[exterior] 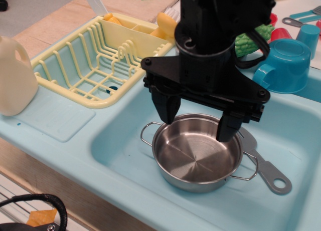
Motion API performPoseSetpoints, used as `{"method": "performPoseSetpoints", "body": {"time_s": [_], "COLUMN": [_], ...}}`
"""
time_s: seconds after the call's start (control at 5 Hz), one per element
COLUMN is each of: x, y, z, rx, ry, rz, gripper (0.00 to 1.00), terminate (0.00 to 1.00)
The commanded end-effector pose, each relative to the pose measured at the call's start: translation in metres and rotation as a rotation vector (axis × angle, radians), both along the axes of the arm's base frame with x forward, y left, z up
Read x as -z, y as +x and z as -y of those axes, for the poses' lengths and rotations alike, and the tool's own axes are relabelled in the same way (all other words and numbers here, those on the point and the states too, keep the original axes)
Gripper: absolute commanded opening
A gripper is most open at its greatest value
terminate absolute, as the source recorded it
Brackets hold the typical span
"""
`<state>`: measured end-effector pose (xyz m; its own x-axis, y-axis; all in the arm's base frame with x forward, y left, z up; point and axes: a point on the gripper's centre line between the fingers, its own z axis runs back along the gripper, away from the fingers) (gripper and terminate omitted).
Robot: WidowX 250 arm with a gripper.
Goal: Put pot or pan from sink into drying rack
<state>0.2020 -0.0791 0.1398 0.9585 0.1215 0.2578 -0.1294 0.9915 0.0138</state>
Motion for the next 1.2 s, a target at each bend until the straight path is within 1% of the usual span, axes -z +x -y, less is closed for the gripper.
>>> {"method": "performPoseSetpoints", "body": {"time_s": [0.0,0.2,0.4,0.6,0.8,1.0], "x": [0.0,-0.002,-0.004,-0.005,-0.001,0.009], "y": [0.0,0.003,-0.003,-0.004,-0.005,-0.004], "z": [0.0,0.005,0.012,0.019,0.028,0.034], "rx": [0.0,0.001,-0.013,-0.003,0.011,0.035], "ry": [0.0,0.004,0.01,0.011,-0.001,-0.02], "rz": [0.0,-0.016,-0.012,-0.019,-0.02,-0.023], "gripper": [1.0,1.0,1.0,1.0,1.0,1.0], "terminate": [0.0,0.0,0.0,0.0,0.0,0.0]}}
